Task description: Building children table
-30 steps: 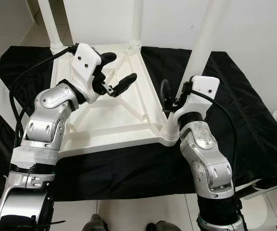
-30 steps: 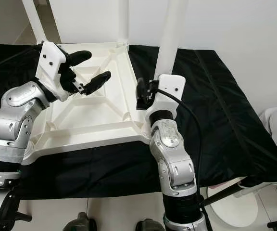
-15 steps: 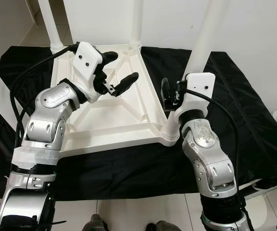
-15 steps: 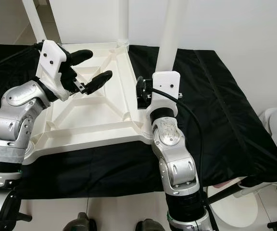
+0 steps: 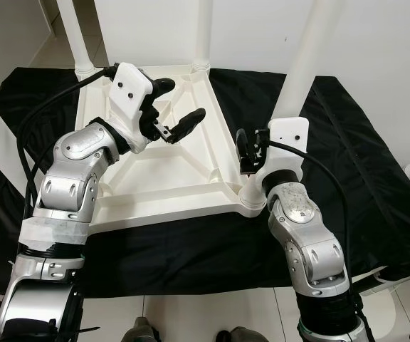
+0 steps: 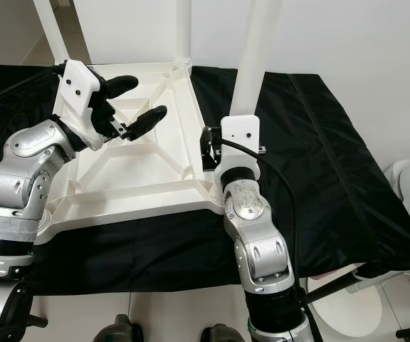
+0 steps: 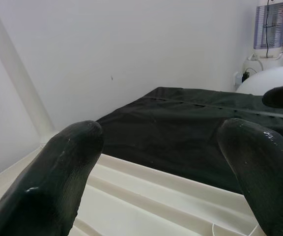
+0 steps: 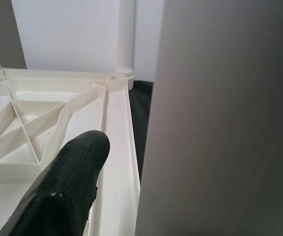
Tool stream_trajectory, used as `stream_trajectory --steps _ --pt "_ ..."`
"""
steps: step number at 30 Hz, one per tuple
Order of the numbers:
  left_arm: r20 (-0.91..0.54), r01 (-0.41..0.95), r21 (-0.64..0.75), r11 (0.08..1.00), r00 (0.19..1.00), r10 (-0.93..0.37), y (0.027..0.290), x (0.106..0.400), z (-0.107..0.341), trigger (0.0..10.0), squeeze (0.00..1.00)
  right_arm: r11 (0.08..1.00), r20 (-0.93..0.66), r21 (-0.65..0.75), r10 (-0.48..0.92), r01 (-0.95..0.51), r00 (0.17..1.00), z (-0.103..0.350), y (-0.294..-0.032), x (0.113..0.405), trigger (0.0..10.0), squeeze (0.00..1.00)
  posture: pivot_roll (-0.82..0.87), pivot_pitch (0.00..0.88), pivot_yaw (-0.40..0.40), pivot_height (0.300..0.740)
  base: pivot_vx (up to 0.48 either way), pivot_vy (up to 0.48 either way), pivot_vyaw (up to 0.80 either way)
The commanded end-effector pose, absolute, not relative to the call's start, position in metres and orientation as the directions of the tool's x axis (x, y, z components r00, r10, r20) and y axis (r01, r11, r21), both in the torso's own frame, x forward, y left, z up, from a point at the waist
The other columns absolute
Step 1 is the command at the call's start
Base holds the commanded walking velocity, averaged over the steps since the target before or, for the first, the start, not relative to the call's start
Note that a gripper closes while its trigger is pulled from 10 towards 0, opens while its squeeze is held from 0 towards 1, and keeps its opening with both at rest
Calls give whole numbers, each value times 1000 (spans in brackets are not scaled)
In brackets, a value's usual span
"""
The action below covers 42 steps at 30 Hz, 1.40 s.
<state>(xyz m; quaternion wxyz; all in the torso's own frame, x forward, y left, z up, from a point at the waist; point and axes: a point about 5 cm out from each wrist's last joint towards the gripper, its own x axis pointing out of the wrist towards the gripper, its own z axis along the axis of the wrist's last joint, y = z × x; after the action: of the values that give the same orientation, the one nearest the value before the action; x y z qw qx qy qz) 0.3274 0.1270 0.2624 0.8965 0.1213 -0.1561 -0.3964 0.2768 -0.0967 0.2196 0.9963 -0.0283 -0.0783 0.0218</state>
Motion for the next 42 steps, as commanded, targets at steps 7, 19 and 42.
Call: stream_trajectory --steps 7,19,42 --pt "137 589 309 747 749 -648 131 335 254 10000 0 998 97 -39 52 -48 994 210 -96 277 0 0 14 36 -36 740 0 0 0" --pt "-3 608 217 764 783 -622 118 336 240 10000 0 990 41 138 17 -23 999 203 -96 279 10000 0 17 40 -35 740 0 0 0" --pt "320 468 232 853 791 -521 93 328 339 10000 0 302 19 953 50 -33 999 167 -107 280 10000 0 15 97 -43 740 0 0 0"
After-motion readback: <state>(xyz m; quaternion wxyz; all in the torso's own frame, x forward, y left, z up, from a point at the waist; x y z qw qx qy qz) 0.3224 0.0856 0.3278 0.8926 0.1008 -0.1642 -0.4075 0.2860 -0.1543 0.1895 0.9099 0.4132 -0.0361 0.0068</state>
